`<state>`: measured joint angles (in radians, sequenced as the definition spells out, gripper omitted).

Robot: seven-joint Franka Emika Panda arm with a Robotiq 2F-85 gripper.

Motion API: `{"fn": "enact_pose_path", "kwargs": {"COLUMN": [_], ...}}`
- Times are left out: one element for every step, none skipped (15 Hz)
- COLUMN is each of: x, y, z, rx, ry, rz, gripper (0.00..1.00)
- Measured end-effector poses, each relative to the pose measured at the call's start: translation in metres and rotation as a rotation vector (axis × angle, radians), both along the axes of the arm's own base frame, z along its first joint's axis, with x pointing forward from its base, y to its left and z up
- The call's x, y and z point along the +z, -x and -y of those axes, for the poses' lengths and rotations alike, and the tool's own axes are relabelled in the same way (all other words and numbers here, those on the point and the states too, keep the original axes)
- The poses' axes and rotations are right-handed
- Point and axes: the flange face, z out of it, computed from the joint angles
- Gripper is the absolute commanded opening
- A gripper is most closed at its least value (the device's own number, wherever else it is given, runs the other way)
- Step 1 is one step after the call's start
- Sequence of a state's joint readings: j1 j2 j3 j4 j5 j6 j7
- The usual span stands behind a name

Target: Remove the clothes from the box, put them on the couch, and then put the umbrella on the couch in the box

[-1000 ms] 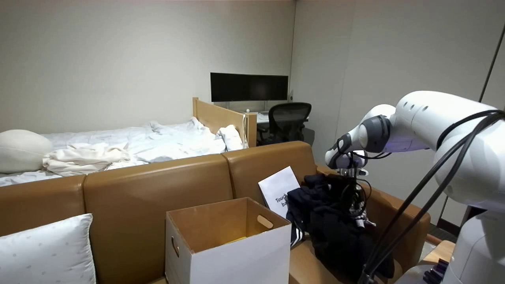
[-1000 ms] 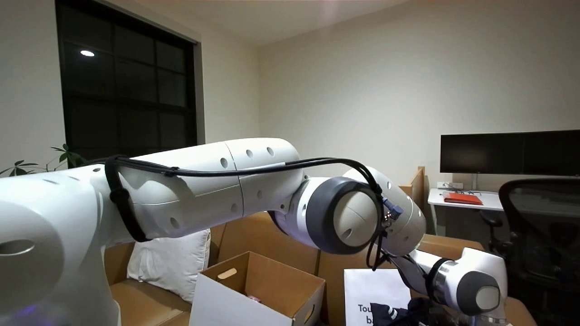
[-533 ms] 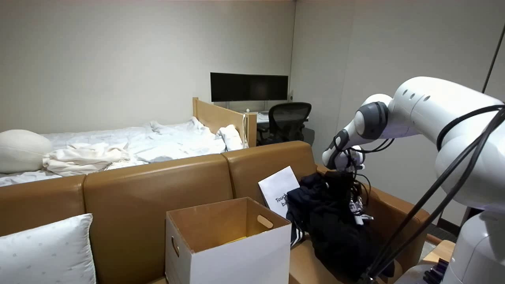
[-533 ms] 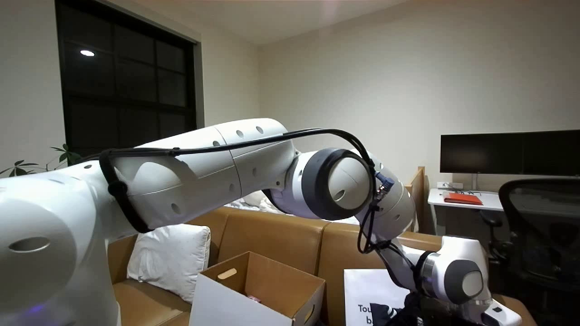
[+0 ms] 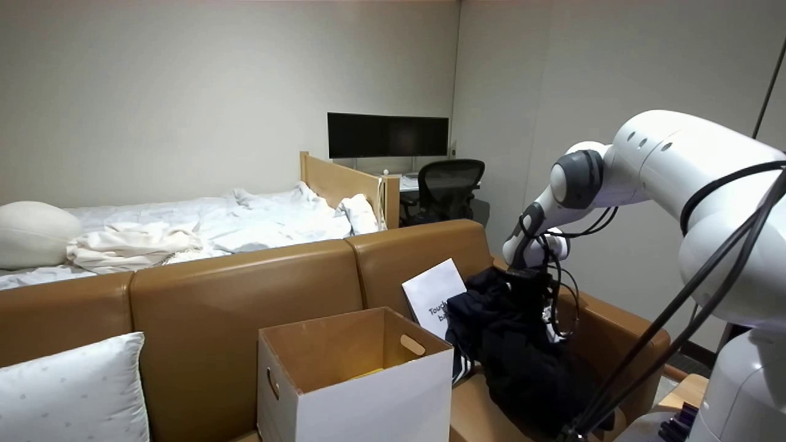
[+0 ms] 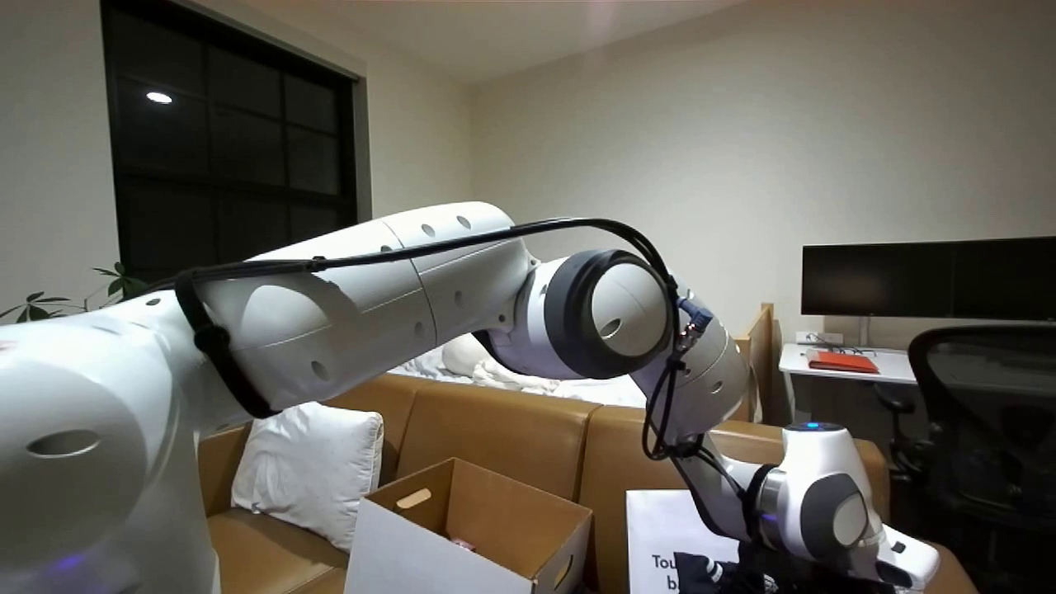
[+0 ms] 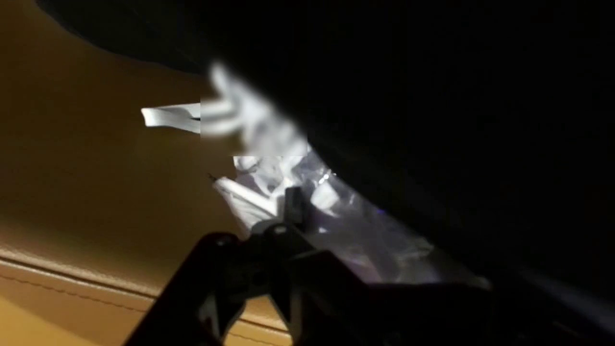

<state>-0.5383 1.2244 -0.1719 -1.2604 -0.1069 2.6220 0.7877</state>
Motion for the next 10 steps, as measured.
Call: {"fn": "enact_pose_path", "kwargs": {"x": [-0.002,-0.004,-0.005,-0.004,-0.001,0.005,0.017,0.033,0.053,0.074], "y": [0.001,0.003,0.003,0.002,-0.002,-0.008,-0.016,-0.026,-0.036,-0.047], "z": [-0.001,-0.003,-0.004,-0.005,-0.007,-0.009,-0.012,-0.015,-0.017,-0.02], "rx": [0.02,0.037,0.05,0.057,0.061,0.054,0.036,0.009,-0.022,-0.057], "ry": [0.009,0.018,0.027,0.036,0.044,0.051,0.059,0.068,0.08,0.102], "rz": [0.015,0.03,0.045,0.061,0.075,0.086,0.094,0.094,0.084,0.063], "gripper": [0.4,0.39,0.38,0.36,0.34,0.33,0.31,0.27,0.23,0.18]}}
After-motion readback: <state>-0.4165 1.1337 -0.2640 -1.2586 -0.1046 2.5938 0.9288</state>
